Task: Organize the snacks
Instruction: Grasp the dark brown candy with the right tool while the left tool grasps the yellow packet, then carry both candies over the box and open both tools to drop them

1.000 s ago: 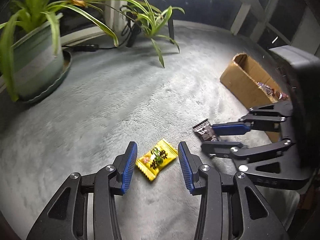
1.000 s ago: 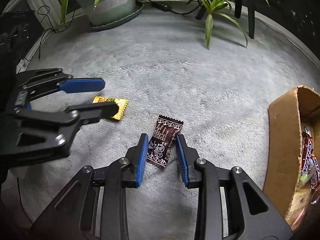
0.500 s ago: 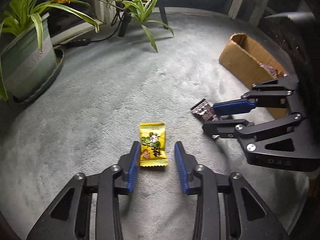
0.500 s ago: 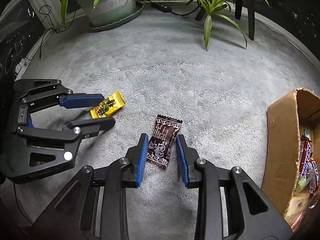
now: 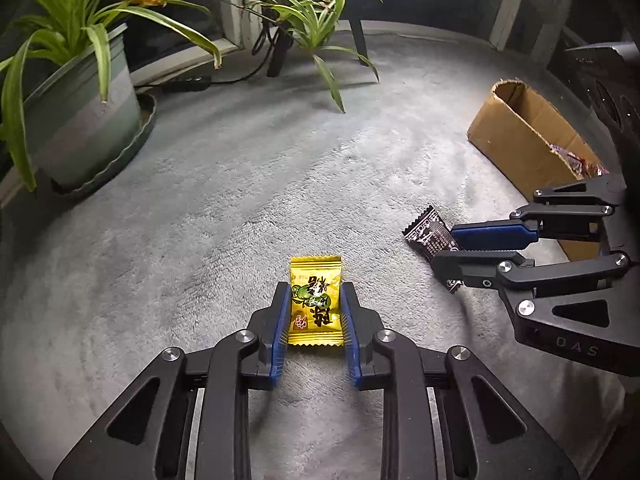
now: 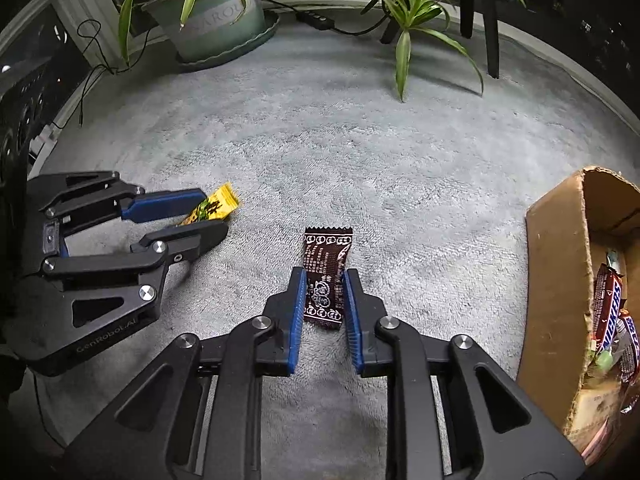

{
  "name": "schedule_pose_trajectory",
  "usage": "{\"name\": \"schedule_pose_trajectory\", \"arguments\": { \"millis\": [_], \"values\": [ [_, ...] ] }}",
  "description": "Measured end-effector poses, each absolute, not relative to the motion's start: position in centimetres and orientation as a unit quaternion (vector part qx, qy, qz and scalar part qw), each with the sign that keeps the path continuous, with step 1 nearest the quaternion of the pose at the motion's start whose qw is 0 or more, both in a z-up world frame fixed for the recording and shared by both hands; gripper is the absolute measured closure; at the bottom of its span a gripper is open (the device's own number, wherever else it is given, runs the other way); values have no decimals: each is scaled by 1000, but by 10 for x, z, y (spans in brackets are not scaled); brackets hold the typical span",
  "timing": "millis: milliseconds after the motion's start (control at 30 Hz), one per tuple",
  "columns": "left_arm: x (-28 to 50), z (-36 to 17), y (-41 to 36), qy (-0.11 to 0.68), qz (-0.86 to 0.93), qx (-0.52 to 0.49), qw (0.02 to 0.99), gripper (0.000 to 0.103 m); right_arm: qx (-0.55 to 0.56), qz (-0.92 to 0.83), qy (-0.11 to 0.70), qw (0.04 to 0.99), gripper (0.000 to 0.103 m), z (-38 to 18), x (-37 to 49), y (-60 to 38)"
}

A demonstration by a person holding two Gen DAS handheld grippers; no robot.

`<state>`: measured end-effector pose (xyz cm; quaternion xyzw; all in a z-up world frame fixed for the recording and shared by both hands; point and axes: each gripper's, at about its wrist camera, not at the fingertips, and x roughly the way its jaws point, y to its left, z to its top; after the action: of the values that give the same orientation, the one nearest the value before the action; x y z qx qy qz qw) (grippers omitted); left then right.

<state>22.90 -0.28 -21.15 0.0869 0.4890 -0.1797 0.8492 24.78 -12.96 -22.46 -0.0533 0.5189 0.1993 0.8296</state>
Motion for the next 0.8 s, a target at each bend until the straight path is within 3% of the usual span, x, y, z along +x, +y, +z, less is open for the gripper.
{"name": "schedule_pose_trajectory", "arguments": {
  "millis": [600,800],
  "values": [
    [222,-209,2,486,-172,65,854,81,-119,203,512,826,82,-228,250,-108],
    [219,-205,6,480,-168,51,860,81,-97,215,512,826,86,-225,253,-111]
  ]
}}
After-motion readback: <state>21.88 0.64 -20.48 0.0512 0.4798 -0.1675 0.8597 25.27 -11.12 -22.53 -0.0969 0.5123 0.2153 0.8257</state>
